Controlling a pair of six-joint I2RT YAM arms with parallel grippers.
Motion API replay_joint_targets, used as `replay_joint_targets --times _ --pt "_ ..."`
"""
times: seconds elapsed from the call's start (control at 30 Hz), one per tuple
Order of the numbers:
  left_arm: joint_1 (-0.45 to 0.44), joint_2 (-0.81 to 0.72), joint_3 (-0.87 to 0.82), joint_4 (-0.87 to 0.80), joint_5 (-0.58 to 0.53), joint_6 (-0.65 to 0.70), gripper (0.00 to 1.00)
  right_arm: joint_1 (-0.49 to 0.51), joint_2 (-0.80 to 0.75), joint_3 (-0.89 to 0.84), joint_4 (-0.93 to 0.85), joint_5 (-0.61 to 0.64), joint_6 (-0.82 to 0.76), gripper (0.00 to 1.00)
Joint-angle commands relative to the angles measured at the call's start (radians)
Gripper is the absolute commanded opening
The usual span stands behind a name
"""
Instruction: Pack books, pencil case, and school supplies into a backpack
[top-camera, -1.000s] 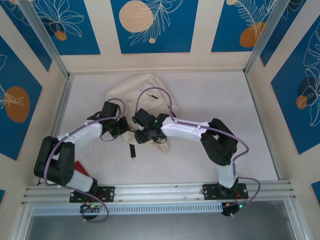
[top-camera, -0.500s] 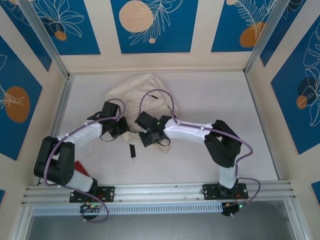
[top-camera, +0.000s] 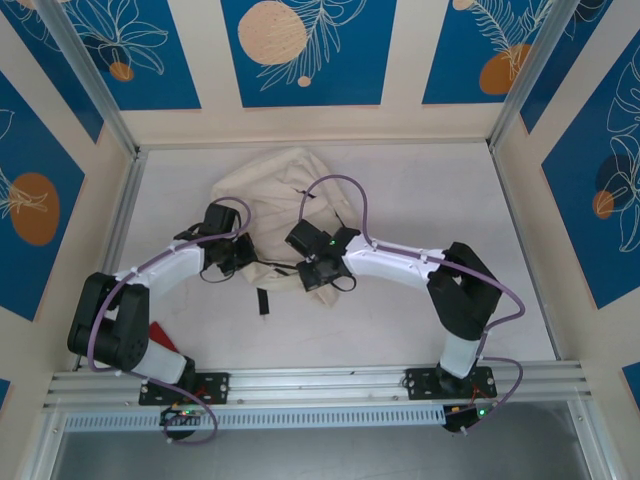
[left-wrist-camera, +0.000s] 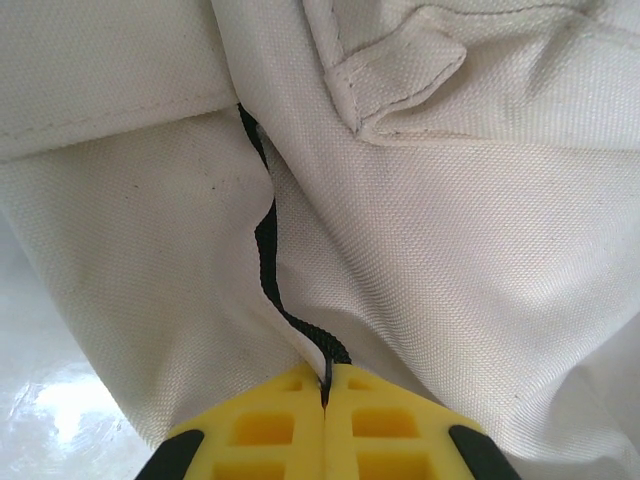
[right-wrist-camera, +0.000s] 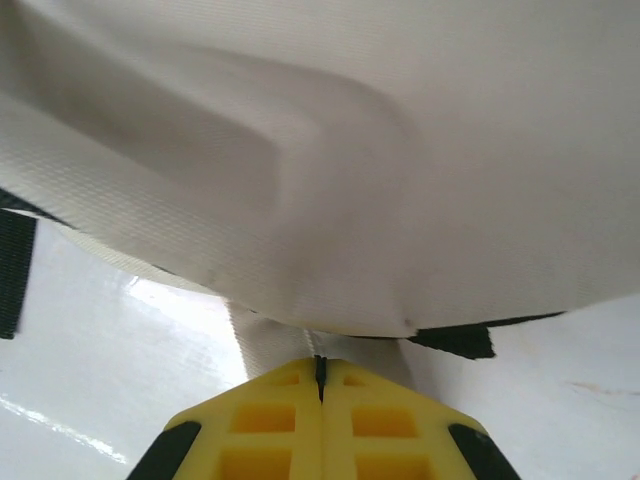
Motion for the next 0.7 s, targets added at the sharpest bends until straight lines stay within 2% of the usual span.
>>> replay_joint_targets --times 0.0,0.07,0.1,0.17,0.27,0.4,0.6,0.67 --pt "0.017 -0.007 0.028 -0.007 -0.031 0.028 0.00 0.007 -0.051 -0.009 0.023 -0.102 -0.005 0.00" --pt "0.017 -0.010 0.028 -0.003 -0.012 0.032 0.00 0.014 -0.063 -0.024 0.100 -0.246 -0.027 0.03" --pt "0.017 -0.010 0.029 -0.004 -0.003 0.033 0.00 0.020 -0.061 -0.019 0.122 -0.278 -0.017 0.11" --pt "0.017 -0.018 0.028 -0.008 0.005 0.034 0.00 0.029 -0.053 -0.001 0.153 -0.300 -0.011 0.22" --pt "0.017 -0.032 0.025 -0.012 0.020 0.031 0.00 0.036 -0.027 0.027 0.193 -0.271 -0.024 0.31" --pt "0.017 -0.064 0.008 -0.022 0.043 0.003 0.15 0.037 0.026 0.070 0.202 -0.254 -0.067 0.32" --pt "0.017 -0.132 -0.055 -0.016 0.094 -0.069 0.31 0.033 0.066 0.102 0.197 -0.207 -0.102 0.34" --pt "0.016 -0.148 -0.081 0.007 0.129 -0.099 0.33 0.031 0.077 0.109 0.195 -0.197 -0.110 0.36"
